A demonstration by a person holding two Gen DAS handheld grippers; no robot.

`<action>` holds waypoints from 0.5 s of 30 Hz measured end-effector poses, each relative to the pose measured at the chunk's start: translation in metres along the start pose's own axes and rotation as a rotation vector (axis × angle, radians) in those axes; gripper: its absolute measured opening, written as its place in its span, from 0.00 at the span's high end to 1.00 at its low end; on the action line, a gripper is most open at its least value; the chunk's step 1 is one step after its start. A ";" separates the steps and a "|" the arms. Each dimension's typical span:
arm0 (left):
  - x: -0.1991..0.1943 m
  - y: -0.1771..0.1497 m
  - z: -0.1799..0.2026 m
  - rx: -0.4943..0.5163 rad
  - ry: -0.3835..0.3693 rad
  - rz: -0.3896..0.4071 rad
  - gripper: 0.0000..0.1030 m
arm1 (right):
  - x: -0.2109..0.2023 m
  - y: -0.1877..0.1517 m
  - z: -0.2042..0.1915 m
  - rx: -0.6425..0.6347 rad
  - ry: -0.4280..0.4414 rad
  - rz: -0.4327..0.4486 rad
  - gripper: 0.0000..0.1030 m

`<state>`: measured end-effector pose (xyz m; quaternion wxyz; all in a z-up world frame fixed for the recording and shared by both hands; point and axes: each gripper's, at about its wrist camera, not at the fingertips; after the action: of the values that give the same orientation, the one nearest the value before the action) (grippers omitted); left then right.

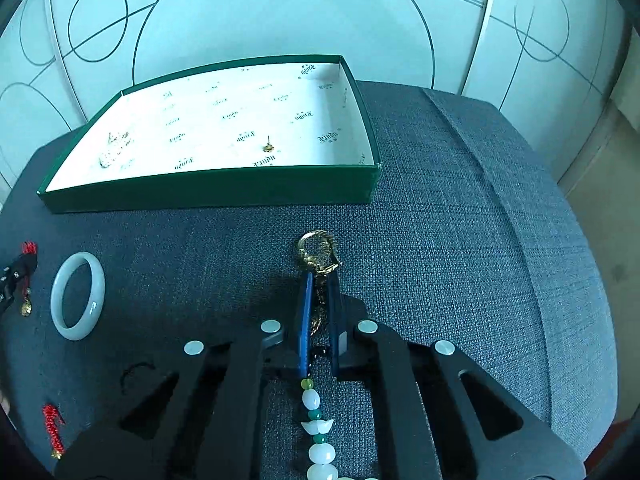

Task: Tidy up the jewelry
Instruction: 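Carry the charm and pendant over the white box with both tools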

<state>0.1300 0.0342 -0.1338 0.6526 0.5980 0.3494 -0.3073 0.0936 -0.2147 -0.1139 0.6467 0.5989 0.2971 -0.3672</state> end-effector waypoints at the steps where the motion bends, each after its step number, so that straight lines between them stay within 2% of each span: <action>1: 0.000 0.000 0.000 -0.001 0.000 0.000 0.89 | -0.001 0.000 0.001 0.005 0.006 0.000 0.93; 15: -0.019 0.001 -0.001 -0.011 -0.029 0.027 0.89 | -0.021 -0.002 0.012 0.059 0.038 0.048 0.94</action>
<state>0.1205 0.0354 -0.1178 0.6650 0.5945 0.3334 -0.3053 0.0797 -0.2240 -0.0968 0.6316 0.6315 0.2842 -0.3486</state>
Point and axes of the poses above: each gripper's, at about its wrist camera, not at the fingertips, and x roughly the way its jaws point, z to its right, y to its top, and after that the axes turned 11 degrees about -x, right-handed
